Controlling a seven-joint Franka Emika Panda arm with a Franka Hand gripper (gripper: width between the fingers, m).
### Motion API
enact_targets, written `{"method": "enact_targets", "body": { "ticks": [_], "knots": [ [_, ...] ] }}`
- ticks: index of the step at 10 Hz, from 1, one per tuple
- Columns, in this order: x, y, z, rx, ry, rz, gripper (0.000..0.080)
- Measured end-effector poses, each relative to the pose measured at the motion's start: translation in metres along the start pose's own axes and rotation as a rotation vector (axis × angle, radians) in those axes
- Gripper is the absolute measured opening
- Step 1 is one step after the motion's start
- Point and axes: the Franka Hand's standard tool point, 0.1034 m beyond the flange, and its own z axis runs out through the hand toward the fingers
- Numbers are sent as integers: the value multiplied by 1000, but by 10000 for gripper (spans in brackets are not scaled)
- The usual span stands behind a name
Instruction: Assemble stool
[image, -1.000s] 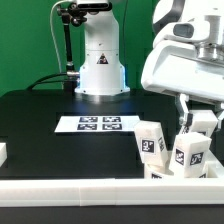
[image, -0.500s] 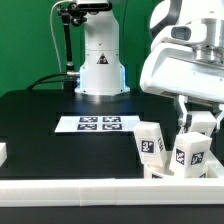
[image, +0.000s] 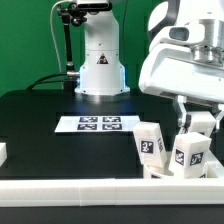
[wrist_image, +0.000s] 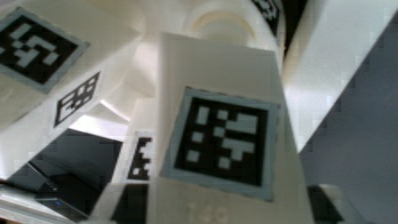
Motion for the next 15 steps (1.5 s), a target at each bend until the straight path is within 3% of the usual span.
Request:
{"method": "enact_targets", "body": {
  "ticks": [2, 3, 4, 5, 10, 15],
  "knots": [
    [0, 0, 0, 0, 0, 5, 327],
    [0, 0, 0, 0, 0, 6, 416],
    [0, 0, 0, -1, -4, 5, 554],
    [0, 0, -3, 0, -30, 0, 619],
    [12, 0, -25, 32, -91, 0, 649],
    [20, 4, -30, 37, -99, 9, 649]
  ]
}}
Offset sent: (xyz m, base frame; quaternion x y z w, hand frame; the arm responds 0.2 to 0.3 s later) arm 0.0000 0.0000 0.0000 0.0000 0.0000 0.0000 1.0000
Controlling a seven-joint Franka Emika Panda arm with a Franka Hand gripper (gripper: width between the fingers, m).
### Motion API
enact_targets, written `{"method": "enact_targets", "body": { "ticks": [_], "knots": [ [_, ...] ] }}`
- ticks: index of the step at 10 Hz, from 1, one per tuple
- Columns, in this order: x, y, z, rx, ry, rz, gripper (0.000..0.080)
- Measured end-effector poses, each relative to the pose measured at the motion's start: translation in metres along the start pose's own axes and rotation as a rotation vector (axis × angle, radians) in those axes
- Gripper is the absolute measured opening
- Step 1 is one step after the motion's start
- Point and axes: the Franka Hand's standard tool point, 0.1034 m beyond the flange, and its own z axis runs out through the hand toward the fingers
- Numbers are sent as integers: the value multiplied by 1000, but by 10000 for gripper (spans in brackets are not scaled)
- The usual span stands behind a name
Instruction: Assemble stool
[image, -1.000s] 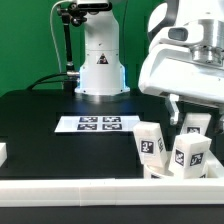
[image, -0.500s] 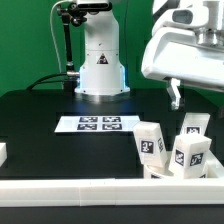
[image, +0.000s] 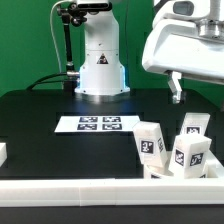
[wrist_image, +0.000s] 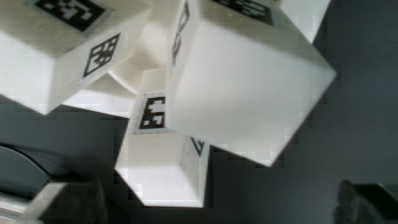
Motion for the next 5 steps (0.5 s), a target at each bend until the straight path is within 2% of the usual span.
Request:
{"method": "enact_targets", "body": {
  "ticks": [5],
  "knots": [
    [-2, 0, 0, -1, -20, 0, 649]
  ]
}}
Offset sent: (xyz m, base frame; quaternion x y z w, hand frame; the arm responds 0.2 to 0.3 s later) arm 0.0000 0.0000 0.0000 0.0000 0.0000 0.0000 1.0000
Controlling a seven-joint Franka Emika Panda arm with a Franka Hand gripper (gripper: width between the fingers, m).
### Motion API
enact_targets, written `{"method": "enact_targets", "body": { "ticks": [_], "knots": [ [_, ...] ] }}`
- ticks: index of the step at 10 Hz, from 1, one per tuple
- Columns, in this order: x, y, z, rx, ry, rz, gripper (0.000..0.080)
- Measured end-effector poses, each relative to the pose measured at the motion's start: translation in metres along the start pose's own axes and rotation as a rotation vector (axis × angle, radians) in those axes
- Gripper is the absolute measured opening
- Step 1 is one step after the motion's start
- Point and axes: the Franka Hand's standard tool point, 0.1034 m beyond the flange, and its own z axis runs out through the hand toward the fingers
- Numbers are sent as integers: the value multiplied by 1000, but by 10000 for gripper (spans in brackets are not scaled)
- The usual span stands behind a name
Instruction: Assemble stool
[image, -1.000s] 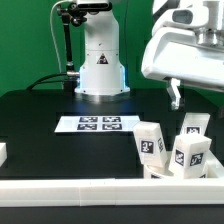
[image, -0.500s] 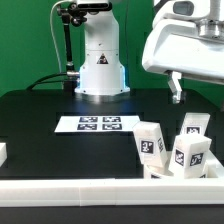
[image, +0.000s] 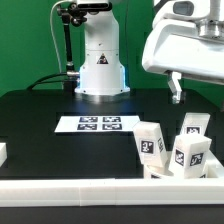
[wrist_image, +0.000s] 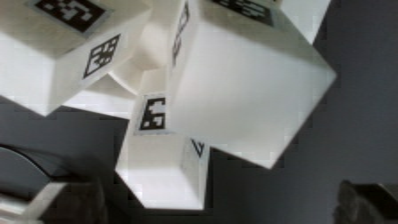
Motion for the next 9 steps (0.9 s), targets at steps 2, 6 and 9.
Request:
{"method": "enact_targets", "body": {
  "ticks": [2, 6, 9],
  "knots": [
    [-7, 4, -7, 9, -126, -30, 649],
    [-6, 11, -10, -10, -339, -9, 649],
    [-2, 15, -13, 17, -322, -36, 649]
  ]
}}
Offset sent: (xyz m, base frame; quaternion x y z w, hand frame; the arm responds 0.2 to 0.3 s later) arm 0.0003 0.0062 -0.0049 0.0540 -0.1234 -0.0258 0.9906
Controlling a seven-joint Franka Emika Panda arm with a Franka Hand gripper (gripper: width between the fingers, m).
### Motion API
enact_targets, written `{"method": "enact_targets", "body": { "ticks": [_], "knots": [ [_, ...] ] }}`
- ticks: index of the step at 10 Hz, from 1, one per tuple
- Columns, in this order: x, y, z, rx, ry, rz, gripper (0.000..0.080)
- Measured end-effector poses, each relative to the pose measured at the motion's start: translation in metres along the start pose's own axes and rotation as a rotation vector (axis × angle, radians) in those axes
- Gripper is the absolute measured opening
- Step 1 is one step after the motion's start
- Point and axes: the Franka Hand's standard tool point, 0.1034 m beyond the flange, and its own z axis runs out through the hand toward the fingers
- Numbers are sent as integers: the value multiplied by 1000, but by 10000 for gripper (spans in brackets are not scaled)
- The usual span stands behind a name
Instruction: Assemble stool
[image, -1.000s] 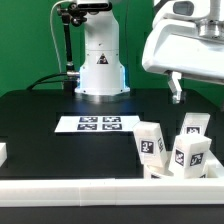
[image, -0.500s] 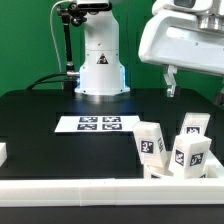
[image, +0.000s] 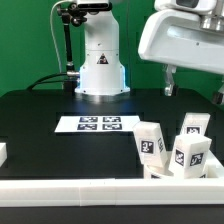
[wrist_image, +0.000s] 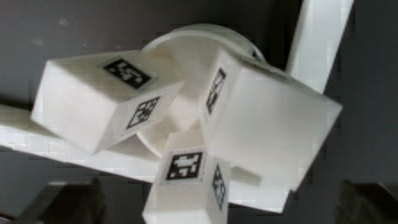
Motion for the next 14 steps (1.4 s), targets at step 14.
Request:
{"method": "enact_targets", "body": {
  "ticks": [14],
  "knots": [
    [5, 14, -10, 82, -43, -455, 649]
  ]
}}
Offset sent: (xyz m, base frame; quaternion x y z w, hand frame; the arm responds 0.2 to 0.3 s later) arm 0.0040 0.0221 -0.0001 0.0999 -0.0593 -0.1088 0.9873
